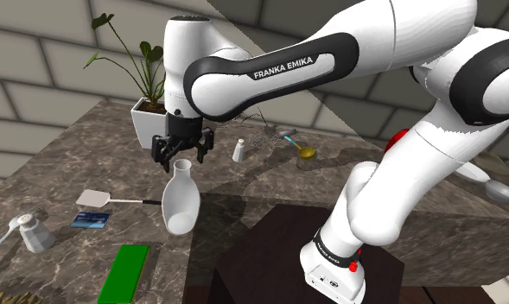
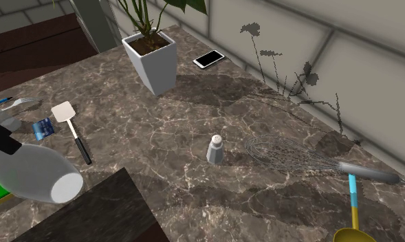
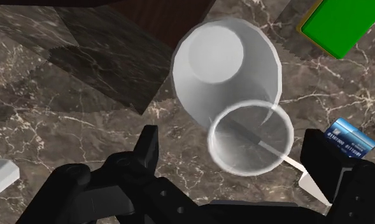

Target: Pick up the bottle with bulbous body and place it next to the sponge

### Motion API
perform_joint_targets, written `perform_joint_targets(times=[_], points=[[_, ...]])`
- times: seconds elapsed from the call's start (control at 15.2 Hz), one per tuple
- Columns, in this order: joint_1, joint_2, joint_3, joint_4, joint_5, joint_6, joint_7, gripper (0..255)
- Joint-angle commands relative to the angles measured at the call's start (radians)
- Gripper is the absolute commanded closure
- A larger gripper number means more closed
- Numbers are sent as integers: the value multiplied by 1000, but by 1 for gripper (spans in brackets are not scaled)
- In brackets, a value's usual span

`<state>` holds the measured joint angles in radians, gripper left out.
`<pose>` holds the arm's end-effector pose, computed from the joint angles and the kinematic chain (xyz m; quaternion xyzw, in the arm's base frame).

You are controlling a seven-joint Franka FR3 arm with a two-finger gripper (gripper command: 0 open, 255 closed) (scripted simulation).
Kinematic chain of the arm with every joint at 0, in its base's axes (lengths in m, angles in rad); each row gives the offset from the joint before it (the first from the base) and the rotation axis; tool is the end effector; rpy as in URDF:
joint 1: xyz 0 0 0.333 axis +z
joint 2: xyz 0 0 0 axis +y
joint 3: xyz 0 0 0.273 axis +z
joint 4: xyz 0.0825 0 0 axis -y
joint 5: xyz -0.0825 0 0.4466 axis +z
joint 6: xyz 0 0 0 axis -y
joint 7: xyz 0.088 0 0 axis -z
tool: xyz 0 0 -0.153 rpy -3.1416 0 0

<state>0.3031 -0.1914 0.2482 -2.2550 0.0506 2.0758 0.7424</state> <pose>0.4688 0.2903 0.3229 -0.9940 0.1096 -0.0035 0.0012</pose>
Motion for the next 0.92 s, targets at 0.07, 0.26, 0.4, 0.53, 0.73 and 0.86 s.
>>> perform_joint_targets(times=[0.07,0.26,0.4,0.53,0.73,0.86], points=[[0,0,0,0,0,0,0,0],[-1,-31,-5,73,4,-103,-4,0],[-1,-36,-7,94,5,-129,-5,0],[-1,-36,-7,94,5,-129,-5,0],[-1,-36,-7,94,5,-129,-5,0],[-1,-36,-7,94,5,-129,-5,0]])
